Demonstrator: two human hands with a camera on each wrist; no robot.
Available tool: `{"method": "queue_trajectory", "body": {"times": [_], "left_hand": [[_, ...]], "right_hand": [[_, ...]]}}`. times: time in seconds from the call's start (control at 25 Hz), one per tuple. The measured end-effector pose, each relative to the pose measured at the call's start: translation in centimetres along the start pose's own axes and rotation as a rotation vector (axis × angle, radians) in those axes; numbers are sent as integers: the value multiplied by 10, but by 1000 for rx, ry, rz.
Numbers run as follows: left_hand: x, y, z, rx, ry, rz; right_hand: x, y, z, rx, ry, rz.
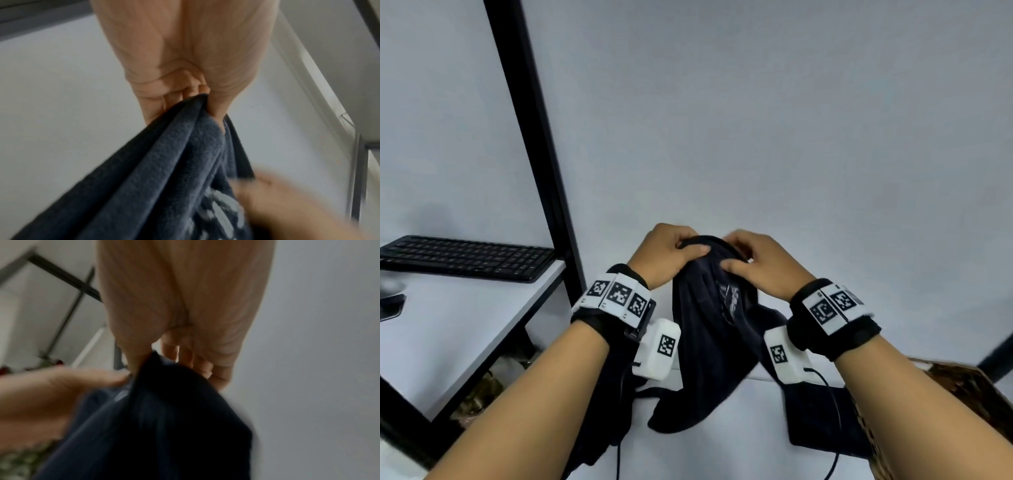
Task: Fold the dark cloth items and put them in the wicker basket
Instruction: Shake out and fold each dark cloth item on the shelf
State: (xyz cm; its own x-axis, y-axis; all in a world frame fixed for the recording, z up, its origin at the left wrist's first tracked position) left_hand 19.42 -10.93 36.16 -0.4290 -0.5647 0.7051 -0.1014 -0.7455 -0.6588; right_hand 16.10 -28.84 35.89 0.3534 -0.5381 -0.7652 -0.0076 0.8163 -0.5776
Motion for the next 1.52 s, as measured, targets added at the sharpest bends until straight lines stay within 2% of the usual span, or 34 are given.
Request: {"method": "queue_trajectory", "body": {"times": [0.08,0.12,0.2,0.28,0.36,0.44,0.52,0.6,0.72,0.84,0.96,1.0,1.12,1.16,1.2,1.24,1.32,1.36,1.44,1.52], "left_hand": [[-2,-8,0,12,-31,-103],[-2,-12,-2,-13,-47,-118],[-2,-16,-4,-74,-52,6],[6,-10,-8,-145,-29,124],[23,2,-9,-176,43,91],[34,8,-6,-129,123,93],[34,2,-3,-103,130,103],[28,-9,-1,-99,122,110],[27,-25,-1,-65,142,207],[34,-50,2,76,183,303],[36,-80,2,216,188,294],[35,-88,1,233,191,306],[24,-105,-2,223,167,305],[21,-110,-4,218,143,278],[18,-113,-5,218,117,244],[16,-115,-8,219,100,194],[14,-116,-13,225,87,61],[13,-117,-15,230,85,8],[9,-117,-16,237,90,-27],[5,-120,-15,240,81,-5]], "right_hand": [[26,-8,-13,3,149,32],[33,-14,-18,54,195,125],[27,-25,-18,176,183,337],[5,-30,-9,194,115,361],[-19,-23,0,101,87,298],[-28,-15,6,54,123,334],[-20,-14,3,58,180,436],[-2,-15,-6,-17,244,450],[25,-10,-24,-232,341,320],[45,-17,-37,-303,387,210],[51,-41,-40,-214,369,62],[48,-49,-39,-130,319,59],[26,-80,-38,277,35,-82],[18,-88,-38,343,-37,-117],[13,-94,-37,331,-62,-120],[12,-98,-36,256,-45,-124],[16,-100,-35,62,62,-251],[20,-99,-36,9,113,-334],[27,-98,-37,36,167,-443],[26,-102,-38,171,165,-451]]}}
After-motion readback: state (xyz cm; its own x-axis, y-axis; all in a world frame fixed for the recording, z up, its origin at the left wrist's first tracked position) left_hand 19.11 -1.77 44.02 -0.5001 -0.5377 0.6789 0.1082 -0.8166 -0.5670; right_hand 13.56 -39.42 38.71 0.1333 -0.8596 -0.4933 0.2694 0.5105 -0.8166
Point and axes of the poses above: each hand's wrist, its own z-axis towards the middle knuckle, its own y-axis out of the palm, x = y × z, the point moved 3 cm from there along z, towards the middle knuckle, and after that the axes turned 13 degrees about z, right-handed, at the moved point
